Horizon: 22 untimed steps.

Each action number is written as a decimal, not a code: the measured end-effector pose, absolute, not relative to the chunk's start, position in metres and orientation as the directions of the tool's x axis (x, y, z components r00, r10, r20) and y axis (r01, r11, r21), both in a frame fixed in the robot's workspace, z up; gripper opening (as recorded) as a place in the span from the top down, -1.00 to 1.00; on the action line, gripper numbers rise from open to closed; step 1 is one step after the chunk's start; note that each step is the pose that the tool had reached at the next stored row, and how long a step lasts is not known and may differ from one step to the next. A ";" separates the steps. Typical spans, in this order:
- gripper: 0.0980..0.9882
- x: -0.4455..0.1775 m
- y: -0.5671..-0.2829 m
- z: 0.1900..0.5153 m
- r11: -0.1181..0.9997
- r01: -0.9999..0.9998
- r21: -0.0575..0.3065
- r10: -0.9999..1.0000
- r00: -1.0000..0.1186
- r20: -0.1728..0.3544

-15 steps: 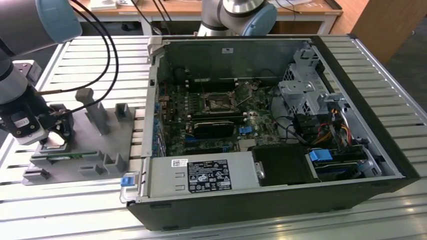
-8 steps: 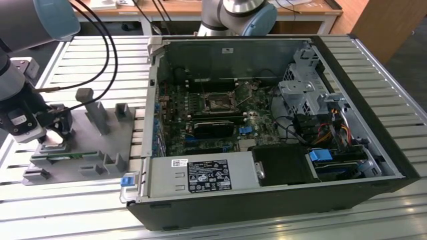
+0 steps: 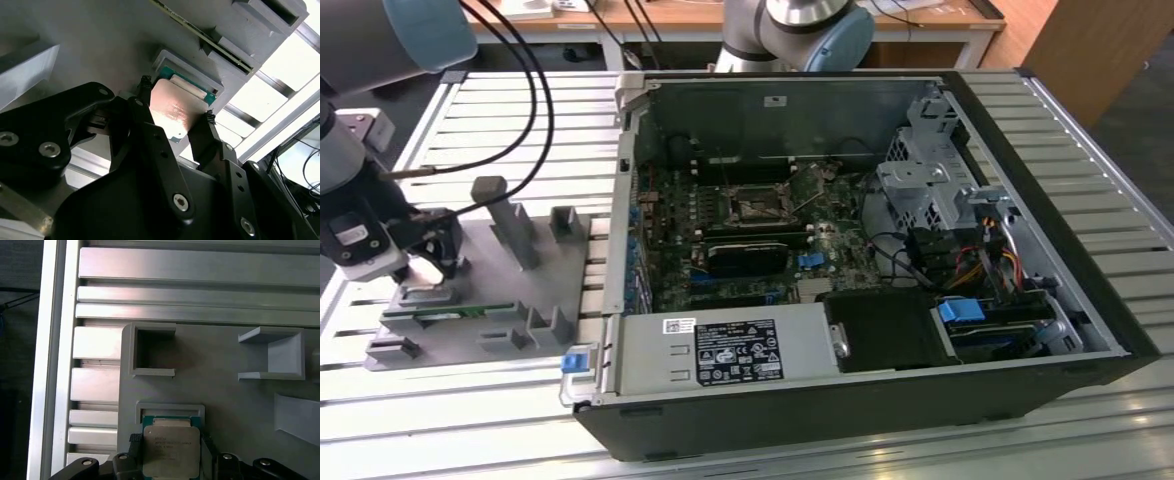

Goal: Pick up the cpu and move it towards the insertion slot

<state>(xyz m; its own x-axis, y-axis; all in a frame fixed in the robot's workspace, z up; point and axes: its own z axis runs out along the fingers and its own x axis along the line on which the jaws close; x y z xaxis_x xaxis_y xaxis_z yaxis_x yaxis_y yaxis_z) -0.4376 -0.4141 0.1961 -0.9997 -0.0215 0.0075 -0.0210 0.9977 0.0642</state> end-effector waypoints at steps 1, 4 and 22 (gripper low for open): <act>0.00 -0.438 -0.414 0.197 0.998 -0.021 0.064 -0.022 -1.000 0.008; 0.00 -0.438 -0.414 0.199 0.998 -0.021 0.064 -0.022 -1.000 0.008; 0.00 -0.438 -0.414 0.213 0.998 -0.021 0.064 -0.021 -1.000 0.008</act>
<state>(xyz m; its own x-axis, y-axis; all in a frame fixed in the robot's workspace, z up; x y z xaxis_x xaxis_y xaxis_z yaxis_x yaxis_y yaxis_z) -0.4376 -0.4141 0.2127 -0.9997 -0.0215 0.0076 -0.0210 0.9977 0.0642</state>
